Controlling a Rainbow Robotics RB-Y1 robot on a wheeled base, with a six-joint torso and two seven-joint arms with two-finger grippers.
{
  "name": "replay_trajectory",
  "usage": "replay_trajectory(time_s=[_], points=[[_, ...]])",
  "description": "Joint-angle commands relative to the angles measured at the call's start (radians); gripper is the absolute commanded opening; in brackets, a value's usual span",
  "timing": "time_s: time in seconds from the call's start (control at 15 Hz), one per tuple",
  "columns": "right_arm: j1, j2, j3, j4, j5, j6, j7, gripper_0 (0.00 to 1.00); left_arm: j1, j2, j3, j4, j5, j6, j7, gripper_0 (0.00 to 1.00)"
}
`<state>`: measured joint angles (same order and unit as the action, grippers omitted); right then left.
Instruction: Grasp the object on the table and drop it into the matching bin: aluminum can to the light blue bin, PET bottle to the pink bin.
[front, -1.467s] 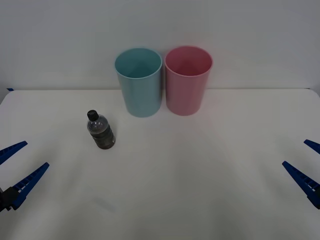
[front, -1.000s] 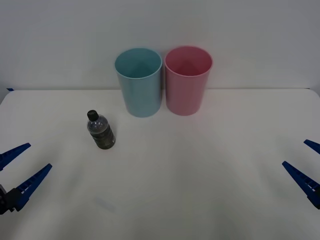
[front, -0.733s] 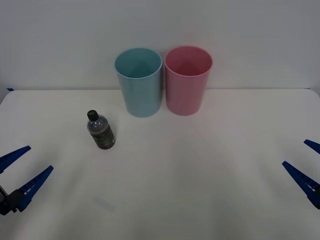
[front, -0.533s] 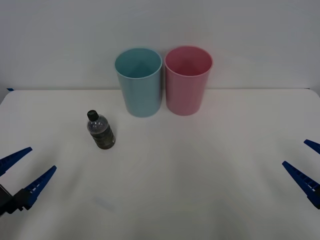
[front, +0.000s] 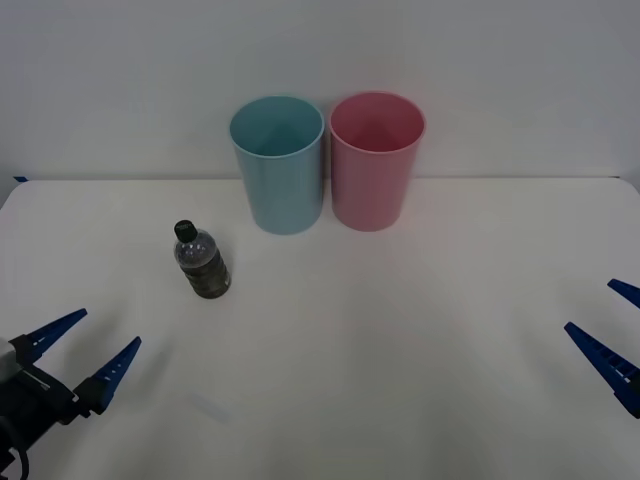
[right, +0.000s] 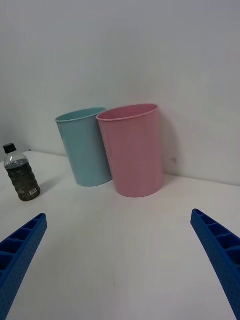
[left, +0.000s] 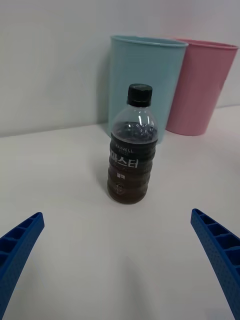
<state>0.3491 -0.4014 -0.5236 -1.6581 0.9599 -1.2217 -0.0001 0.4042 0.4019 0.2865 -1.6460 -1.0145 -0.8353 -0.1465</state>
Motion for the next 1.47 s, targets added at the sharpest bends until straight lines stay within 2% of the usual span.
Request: replay_trajectory(time_s=[0.07,0.4,0.6,0.93,1.47], points=[[0.0,0.0,0.0,0.0,0.0,0.0,0.0,1.0,-0.01,0.0,-0.05,0.0,0.01,0.071,-0.008,1.0],[0.0,0.0,0.0,0.0,0.0,0.0,0.0,1.0,-0.044,-0.044,-0.095,0.002,0.022,0.148,0.001,1.0],[0.0,0.0,0.0,0.0,0.0,0.0,0.0,1.0,-0.073,-0.078,-0.121,0.003,-0.004,0.203,0.005,1.0],[0.0,0.0,0.0,0.0,0.0,0.0,0.0,1.0,-0.123,-0.084,-0.201,0.008,-0.003,0.328,-0.002,1.0],[0.0,0.0,0.0,0.0,0.0,0.0,0.0,1.0,-0.262,-0.084,-0.239,0.15,0.002,0.332,-0.033,1.0]])
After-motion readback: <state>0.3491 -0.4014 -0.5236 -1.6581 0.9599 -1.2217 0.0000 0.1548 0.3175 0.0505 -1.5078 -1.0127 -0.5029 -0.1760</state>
